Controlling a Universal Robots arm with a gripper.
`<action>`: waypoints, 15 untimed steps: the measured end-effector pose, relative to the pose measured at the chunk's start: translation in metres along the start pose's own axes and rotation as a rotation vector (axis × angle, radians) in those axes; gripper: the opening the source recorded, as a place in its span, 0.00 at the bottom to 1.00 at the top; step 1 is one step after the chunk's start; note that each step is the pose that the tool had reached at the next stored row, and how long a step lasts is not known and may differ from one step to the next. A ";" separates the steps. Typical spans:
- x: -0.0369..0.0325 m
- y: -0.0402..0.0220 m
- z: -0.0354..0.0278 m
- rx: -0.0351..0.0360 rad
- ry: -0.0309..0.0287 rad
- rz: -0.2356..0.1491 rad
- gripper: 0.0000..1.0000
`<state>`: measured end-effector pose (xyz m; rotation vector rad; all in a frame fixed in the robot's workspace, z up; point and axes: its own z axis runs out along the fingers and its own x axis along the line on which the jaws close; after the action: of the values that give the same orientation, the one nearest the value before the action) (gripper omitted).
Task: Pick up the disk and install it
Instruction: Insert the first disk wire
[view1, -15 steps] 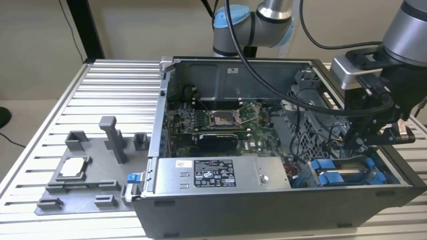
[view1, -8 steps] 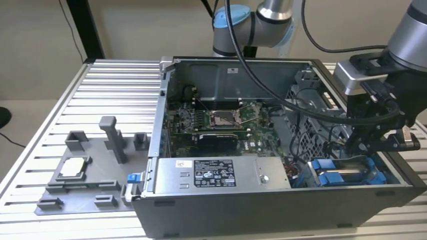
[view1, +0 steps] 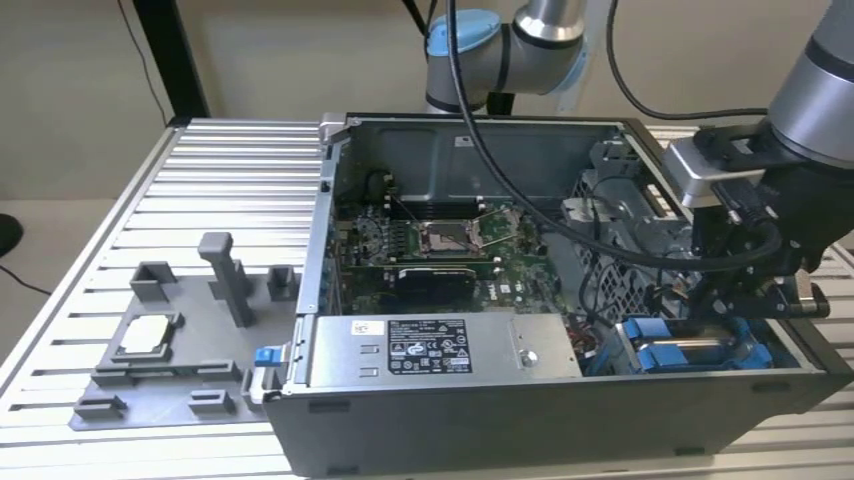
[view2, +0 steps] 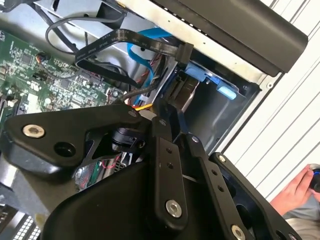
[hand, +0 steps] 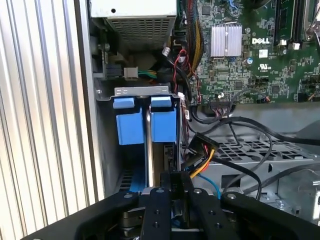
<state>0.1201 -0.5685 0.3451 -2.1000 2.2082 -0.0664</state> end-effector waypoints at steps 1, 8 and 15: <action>0.0000 -0.0020 0.0004 -0.0020 0.0001 0.000 0.00; 0.0003 -0.0129 0.0020 -0.0559 0.0021 0.002 0.00; -0.0006 -0.0307 0.0038 -0.0799 0.0003 0.003 0.00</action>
<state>0.1509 -0.5694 0.3443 -2.1370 2.2501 0.0221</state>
